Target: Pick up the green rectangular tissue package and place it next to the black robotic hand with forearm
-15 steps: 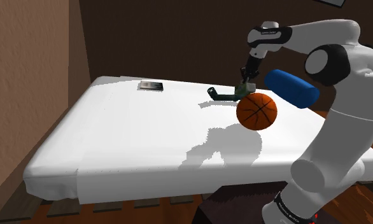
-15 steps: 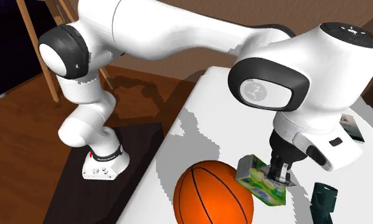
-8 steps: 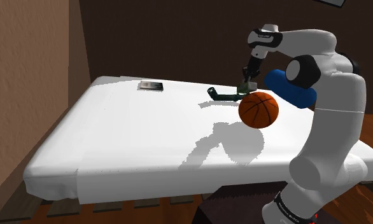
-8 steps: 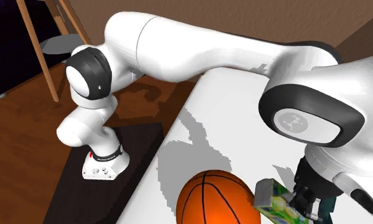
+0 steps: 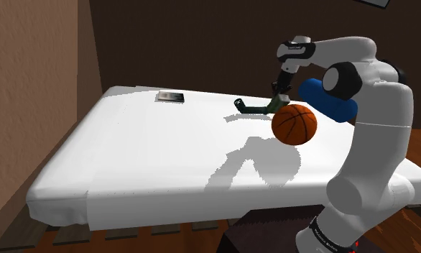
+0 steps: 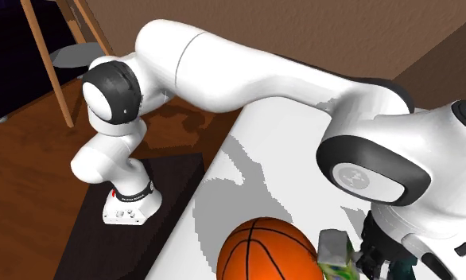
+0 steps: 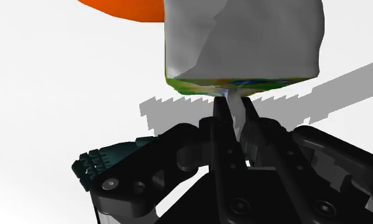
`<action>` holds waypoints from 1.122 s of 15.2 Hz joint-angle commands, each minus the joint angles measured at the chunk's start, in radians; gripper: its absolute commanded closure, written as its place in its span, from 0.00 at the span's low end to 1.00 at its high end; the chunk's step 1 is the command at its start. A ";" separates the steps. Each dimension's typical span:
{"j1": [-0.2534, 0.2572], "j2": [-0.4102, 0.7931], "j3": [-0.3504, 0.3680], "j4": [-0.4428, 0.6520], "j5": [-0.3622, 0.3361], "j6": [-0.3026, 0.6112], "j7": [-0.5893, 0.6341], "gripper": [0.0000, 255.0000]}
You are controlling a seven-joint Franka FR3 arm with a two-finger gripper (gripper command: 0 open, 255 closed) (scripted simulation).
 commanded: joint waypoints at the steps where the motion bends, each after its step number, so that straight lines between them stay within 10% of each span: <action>1: 0.004 -0.001 0.001 -0.034 0.000 0.028 0.001 1.00; 17: 0.000 0.032 0.020 -0.200 0.008 0.226 -0.010 1.00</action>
